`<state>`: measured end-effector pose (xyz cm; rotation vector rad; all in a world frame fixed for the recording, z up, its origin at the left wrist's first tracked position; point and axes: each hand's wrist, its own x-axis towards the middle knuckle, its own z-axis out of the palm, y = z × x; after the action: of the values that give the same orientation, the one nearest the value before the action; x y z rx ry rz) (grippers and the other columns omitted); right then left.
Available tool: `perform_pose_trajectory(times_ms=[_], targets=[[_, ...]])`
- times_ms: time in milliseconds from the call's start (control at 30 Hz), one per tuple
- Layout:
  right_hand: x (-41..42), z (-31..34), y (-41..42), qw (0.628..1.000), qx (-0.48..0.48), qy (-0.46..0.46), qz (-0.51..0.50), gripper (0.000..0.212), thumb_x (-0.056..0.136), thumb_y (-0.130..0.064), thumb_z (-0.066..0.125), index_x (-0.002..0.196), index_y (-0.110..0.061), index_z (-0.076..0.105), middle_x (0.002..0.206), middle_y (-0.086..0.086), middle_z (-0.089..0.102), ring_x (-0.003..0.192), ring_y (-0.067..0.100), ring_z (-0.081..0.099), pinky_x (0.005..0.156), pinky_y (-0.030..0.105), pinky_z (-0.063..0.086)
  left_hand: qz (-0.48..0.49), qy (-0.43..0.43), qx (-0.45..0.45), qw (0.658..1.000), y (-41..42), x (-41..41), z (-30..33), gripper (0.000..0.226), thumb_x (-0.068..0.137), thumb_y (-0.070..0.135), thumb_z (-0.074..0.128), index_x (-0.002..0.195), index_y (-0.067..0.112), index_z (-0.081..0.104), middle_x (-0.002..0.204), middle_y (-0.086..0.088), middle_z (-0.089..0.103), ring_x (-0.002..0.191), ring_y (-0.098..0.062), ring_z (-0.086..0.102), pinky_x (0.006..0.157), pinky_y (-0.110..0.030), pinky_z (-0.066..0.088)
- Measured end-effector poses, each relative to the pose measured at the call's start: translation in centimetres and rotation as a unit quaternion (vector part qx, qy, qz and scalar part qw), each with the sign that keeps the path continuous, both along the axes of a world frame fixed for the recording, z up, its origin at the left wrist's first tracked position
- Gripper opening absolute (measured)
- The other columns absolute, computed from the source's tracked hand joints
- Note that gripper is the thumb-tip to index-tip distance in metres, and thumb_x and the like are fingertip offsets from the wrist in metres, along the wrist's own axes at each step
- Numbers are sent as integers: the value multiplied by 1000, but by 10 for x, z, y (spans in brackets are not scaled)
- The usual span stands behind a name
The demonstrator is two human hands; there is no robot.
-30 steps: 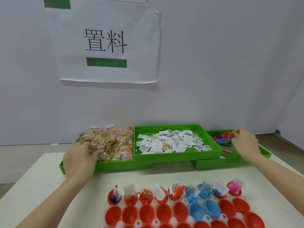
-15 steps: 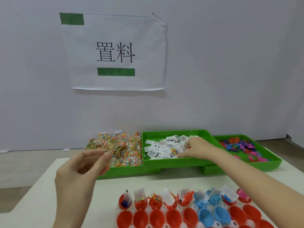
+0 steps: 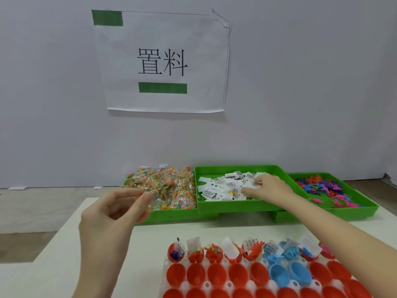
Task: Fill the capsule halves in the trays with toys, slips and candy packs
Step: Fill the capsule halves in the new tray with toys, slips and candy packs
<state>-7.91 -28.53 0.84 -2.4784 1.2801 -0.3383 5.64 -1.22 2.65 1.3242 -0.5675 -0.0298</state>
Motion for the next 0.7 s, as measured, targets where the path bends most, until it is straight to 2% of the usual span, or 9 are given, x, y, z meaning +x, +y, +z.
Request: perform_pose_trajectory(times_ms=[67,100,167,200,300,367,600,667,700], targets=[[0,0,0,999,29,-14,3,33,78,-45,66,70,-13,62,80,-3,60,65,12,54,62,28,40,-11,-1,3,1000,-2,-3,-1,7,67,14,74,70,15,68,61,-1,70,51,-7,63,51,-10,49],[1,0,0,999,26,-19,5,25,78,-40,67,69,-18,63,78,-9,55,58,8,46,59,26,38,-15,-1,5,1000,-3,-5,-1,7,66,14,74,70,15,68,61,-2,70,51,-7,63,51,-10,49],[4,2,0,999,18,-40,7,15,77,-32,70,86,-20,69,79,-13,56,65,7,51,68,26,46,-21,-1,13,1000,-5,-7,-1,7,66,14,75,69,15,68,60,-2,69,51,-8,63,50,-10,49],[5,4,1,998,27,-56,0,15,74,-29,73,85,-20,70,77,-12,58,72,10,55,73,28,48,-24,-2,18,1000,-5,-7,-2,7,66,14,75,69,15,68,61,-2,70,52,-8,64,50,-10,49],[6,11,4,990,80,-112,-16,15,66,-20,81,64,-18,66,79,-3,64,85,15,57,77,31,48,-34,-5,30,999,-6,-8,-3,7,68,12,75,68,14,68,61,-1,70,52,-6,63,50,-10,48],[5,14,3,983,106,-149,-29,17,67,-19,81,61,-14,66,82,3,67,85,18,59,80,34,50,-37,-4,33,999,-6,-8,-3,7,70,11,74,69,14,68,61,0,70,52,-5,63,49,-10,48],[-2,19,-3,967,98,-230,-41,16,85,-20,64,90,-7,71,104,13,67,96,24,58,79,29,39,-36,-1,44,998,-8,-5,-6,13,77,7,69,69,17,67,59,6,69,51,-3,62,50,-9,48],[-6,20,-2,975,90,-201,-15,22,88,-23,60,94,-5,70,98,23,67,93,34,61,77,32,42,-38,-2,45,998,-8,-6,-7,14,78,6,69,70,18,67,60,6,69,52,-3,62,50,-9,48],[-8,21,-1,980,78,-182,5,24,90,-25,57,97,-5,70,88,25,67,83,36,61,74,32,45,-40,-3,45,998,-8,-6,-6,14,78,7,69,70,17,67,61,6,70,54,-4,63,50,-8,47]])
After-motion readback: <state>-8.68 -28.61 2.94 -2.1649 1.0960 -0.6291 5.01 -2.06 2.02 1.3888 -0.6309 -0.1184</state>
